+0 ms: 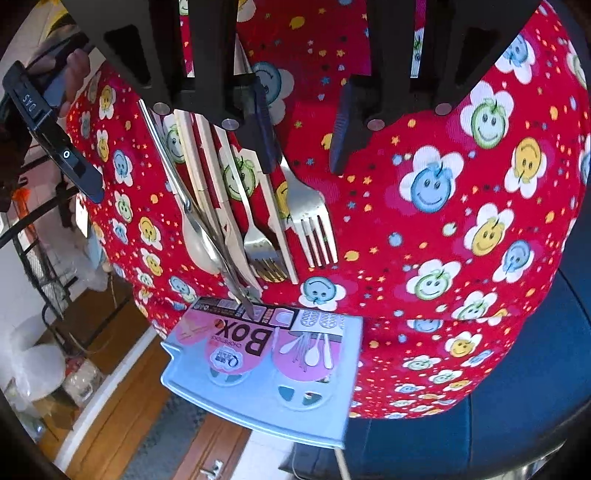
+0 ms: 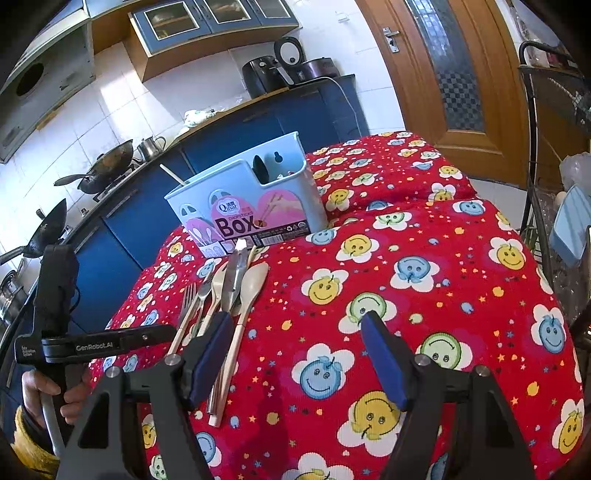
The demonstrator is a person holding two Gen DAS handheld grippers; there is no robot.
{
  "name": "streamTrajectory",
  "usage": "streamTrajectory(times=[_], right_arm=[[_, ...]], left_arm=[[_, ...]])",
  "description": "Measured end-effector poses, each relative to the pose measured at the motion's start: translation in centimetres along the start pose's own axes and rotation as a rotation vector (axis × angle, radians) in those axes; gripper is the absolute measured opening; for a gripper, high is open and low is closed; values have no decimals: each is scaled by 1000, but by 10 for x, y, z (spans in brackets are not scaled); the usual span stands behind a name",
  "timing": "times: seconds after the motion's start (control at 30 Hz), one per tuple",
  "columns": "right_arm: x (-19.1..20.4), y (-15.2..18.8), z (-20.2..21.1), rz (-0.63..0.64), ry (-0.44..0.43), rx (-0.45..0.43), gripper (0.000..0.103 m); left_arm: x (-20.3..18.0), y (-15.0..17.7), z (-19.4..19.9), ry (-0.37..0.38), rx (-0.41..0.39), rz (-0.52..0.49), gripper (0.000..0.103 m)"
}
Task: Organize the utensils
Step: 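Grasp a silver fork with the left tool while the right tool grasps a silver knife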
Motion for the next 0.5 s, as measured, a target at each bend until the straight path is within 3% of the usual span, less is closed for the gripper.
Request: streamTrajectory(times=[0.17, 0.23, 0.5], right_arm=[[2, 1, -2, 1, -4, 4, 74], [2, 1, -2, 3, -4, 7, 74], [5, 0, -3, 12, -1, 12, 74]], left_arm=[[-9, -9, -9, -34, 37, -52, 28], [-8, -14, -12, -47, 41, -50, 21], [2, -15, -7, 21, 39, 7, 9]])
Point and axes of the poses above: each gripper's, at about its wrist camera, not at the fingertips, and z roughly against the way its jaws point, x to its left, y to its underside, the point moved 3 cm from there along -z, roughly the way its jaws point, and after that the axes turned 6 degrees about z, right-handed, at the moved point
